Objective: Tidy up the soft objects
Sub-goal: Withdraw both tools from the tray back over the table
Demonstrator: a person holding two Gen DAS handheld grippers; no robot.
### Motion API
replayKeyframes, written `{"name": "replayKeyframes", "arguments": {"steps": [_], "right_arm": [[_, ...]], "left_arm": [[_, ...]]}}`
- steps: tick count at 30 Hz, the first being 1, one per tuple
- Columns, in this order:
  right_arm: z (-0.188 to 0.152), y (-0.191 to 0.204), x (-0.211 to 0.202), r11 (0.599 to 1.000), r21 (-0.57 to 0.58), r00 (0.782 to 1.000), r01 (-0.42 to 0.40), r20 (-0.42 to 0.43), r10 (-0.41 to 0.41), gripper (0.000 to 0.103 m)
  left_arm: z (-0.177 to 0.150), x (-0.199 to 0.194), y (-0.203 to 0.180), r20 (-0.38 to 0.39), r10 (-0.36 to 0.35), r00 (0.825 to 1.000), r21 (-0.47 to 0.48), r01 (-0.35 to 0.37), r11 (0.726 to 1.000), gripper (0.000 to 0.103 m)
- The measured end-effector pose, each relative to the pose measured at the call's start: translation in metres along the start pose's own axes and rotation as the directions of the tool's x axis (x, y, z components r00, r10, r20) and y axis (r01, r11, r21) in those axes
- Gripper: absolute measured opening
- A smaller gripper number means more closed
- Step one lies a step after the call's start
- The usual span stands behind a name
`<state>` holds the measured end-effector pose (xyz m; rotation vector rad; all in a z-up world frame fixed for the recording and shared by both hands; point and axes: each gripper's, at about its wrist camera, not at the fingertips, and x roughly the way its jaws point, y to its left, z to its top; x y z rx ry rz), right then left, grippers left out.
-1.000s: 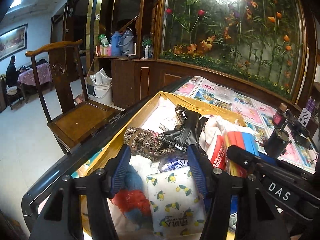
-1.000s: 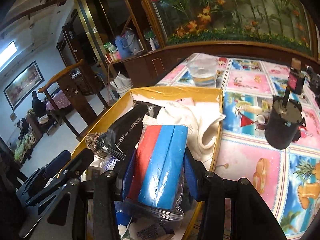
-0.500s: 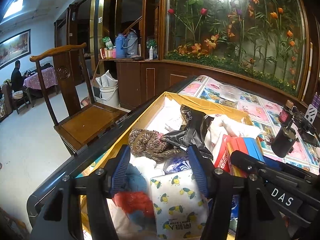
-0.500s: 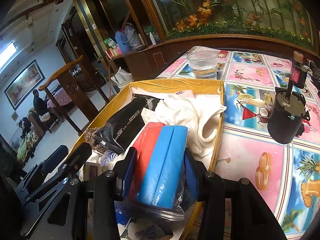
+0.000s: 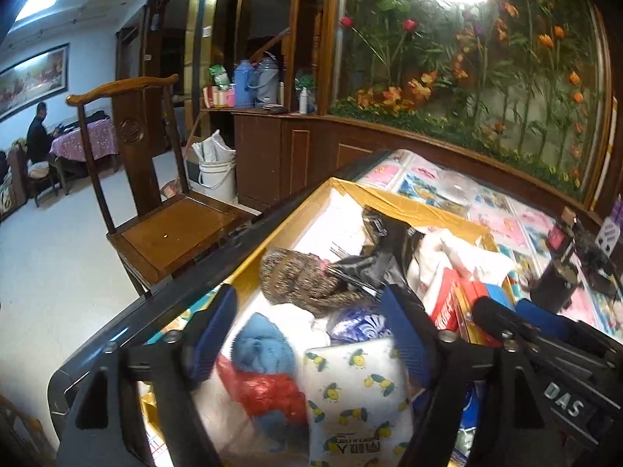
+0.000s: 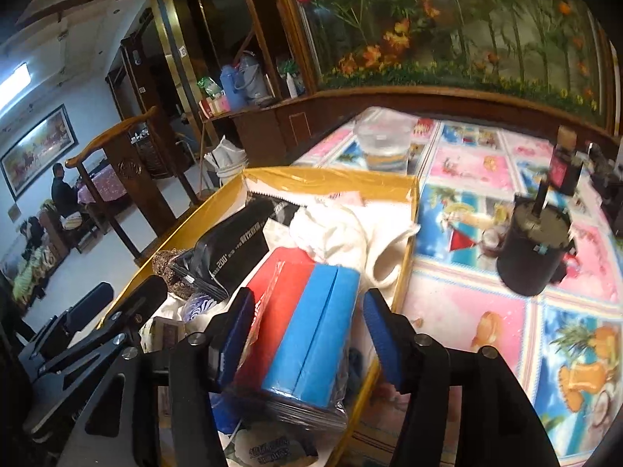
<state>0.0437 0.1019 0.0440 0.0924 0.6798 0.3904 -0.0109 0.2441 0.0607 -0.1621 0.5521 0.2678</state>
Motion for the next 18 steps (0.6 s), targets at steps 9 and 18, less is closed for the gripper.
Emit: {"name": "replayKeyframes", "arguments": {"steps": [9,18], "right_arm": [[-0.004,-0.022,-0.049,0.995,-0.031,0.991,0.098,0.093,-0.095,0.081],[-0.03,-0.091,-0.11,0.976,0.109,0.969,0.188,0.141,-0.202,0.082]], "left_arm": [[-0.001,-0.02,-0.002,0.111,-0.065,0.992,0.009,0.064,0.998,0.099],[-0.015,-0.044,-0.033,0.09,-0.194,0.977,0.127,0.181,0.975,0.103]]}}
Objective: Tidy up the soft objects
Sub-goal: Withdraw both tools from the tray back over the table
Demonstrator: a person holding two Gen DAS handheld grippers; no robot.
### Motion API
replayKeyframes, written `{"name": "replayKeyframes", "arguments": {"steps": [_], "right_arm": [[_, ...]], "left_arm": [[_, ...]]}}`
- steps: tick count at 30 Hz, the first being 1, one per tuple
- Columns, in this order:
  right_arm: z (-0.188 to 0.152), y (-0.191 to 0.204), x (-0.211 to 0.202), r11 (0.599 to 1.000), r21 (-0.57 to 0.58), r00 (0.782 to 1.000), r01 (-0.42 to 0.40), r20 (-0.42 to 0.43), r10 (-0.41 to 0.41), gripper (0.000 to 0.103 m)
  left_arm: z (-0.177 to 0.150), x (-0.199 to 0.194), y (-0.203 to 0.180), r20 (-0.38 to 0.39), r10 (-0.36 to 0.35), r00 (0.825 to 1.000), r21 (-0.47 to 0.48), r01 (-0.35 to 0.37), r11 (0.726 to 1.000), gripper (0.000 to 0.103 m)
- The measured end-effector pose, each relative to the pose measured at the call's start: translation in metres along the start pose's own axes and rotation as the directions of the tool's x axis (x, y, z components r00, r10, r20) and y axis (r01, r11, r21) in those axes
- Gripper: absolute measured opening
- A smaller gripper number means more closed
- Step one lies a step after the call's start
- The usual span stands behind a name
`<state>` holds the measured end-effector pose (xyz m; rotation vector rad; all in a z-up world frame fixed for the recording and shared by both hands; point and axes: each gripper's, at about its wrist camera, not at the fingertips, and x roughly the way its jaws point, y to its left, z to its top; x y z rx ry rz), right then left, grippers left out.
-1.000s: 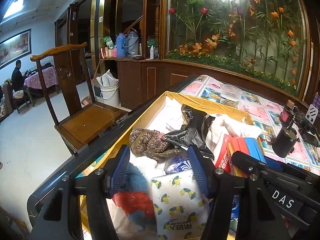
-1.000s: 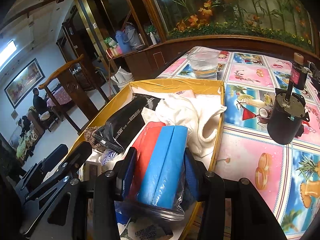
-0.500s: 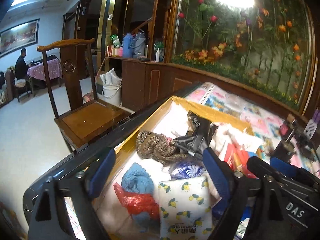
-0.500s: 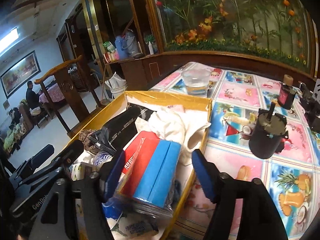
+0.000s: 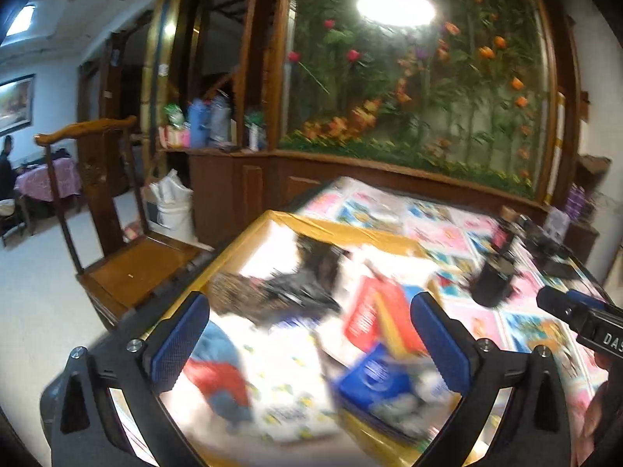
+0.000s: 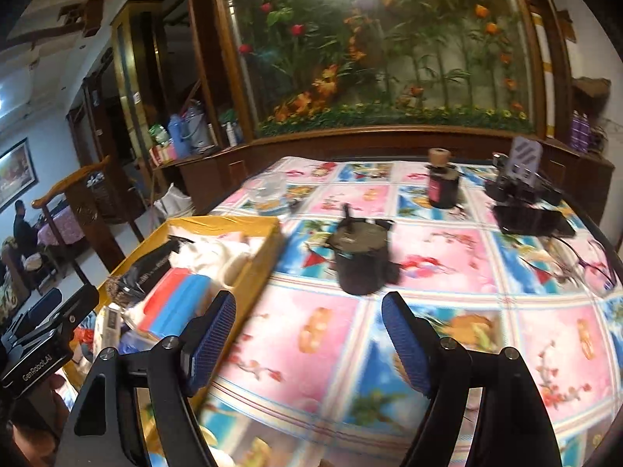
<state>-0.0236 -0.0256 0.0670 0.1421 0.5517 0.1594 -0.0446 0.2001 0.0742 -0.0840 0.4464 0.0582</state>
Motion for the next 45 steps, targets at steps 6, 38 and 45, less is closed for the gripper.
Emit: {"name": "replayKeyframes", "arguments": {"steps": [6,38,45], "right_arm": [[-0.014,-0.023,-0.036,0.995,-0.019,0.993,0.098,0.064,-0.097,0.088],[-0.052,-0.117,-0.082,0.943,0.237,0.971,0.232,-0.108,-0.212,0.089],[-0.051,-0.116,-0.081,0.945,0.229,0.97,0.235,-0.115,-0.213,0.089]], "left_arm": [[-0.009,-0.021,-0.048,-0.055,-0.137,0.989,0.121,0.142,0.982,0.103],[-0.052,-0.042,-0.151,-0.32,-0.253,0.913,0.31,0.354,0.882,0.103],[-0.046,-0.046,-0.151,-0.317,-0.278,0.907,0.302,0.374,0.877,0.103]]}}
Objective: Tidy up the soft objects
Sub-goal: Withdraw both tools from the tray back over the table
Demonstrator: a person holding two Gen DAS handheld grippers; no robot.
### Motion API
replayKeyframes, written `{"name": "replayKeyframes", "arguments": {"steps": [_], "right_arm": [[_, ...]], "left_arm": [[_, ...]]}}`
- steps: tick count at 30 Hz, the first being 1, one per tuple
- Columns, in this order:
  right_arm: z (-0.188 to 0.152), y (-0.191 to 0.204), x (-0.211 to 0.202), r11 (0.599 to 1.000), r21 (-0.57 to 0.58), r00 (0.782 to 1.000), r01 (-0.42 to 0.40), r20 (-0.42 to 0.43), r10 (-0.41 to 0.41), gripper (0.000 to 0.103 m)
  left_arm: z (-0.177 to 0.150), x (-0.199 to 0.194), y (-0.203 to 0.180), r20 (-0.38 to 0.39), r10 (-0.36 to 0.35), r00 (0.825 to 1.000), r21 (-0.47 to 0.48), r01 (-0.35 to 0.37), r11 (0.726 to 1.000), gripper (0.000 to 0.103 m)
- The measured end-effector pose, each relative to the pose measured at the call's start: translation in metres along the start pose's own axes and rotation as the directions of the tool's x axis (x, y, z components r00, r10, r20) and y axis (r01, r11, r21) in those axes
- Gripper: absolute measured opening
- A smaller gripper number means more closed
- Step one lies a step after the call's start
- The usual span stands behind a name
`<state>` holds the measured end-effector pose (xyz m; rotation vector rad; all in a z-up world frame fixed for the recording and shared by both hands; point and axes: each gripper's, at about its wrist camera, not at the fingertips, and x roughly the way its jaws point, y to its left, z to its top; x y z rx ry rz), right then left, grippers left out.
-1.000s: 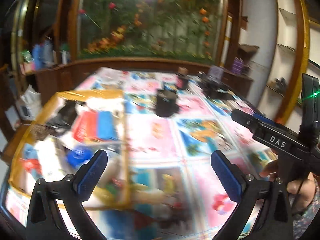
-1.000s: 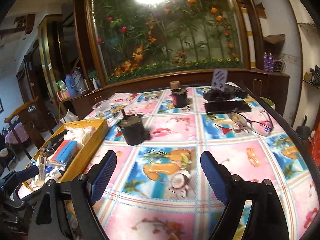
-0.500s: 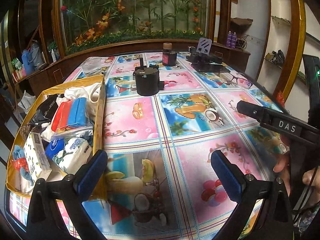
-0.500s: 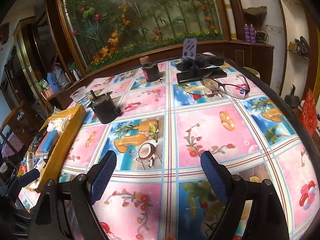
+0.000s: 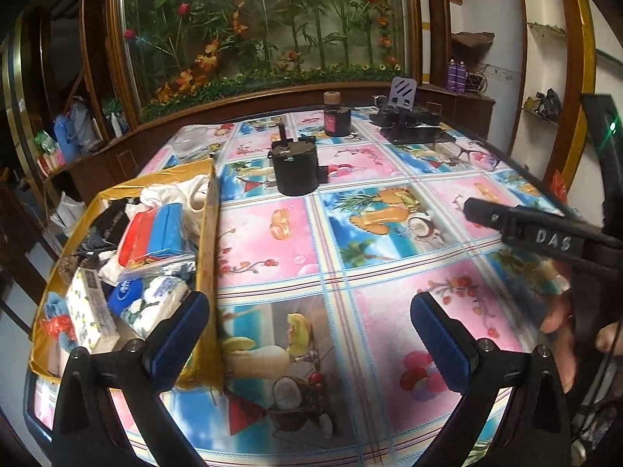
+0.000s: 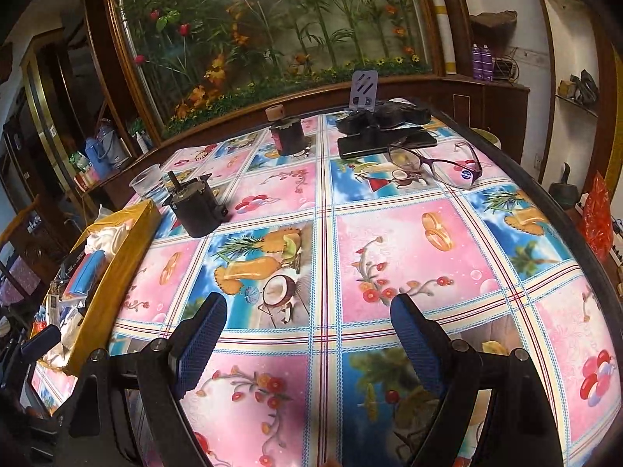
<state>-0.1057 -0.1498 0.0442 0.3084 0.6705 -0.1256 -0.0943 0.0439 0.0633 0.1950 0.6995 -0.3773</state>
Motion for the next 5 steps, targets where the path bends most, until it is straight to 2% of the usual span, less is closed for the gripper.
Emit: {"name": "replayKeyframes", "arguments": {"steps": [2,5], "right_arm": [[0.0002,0.0017,0.0008,1.0,-0.005,1.0,0.004,-0.005,-0.004,0.089],[0.001,0.0018,0.0006,1.0,-0.005,1.0,0.013,-0.003,-0.013,0.089]], "left_arm": [[0.0028,-0.0001,0.0017,-0.005,-0.032,0.999,-0.023,0.032,0.999,0.103],[0.0071,0.0028,-0.0042,0.004,-0.016,1.0,-0.01,0.016,1.0,0.103]]}}
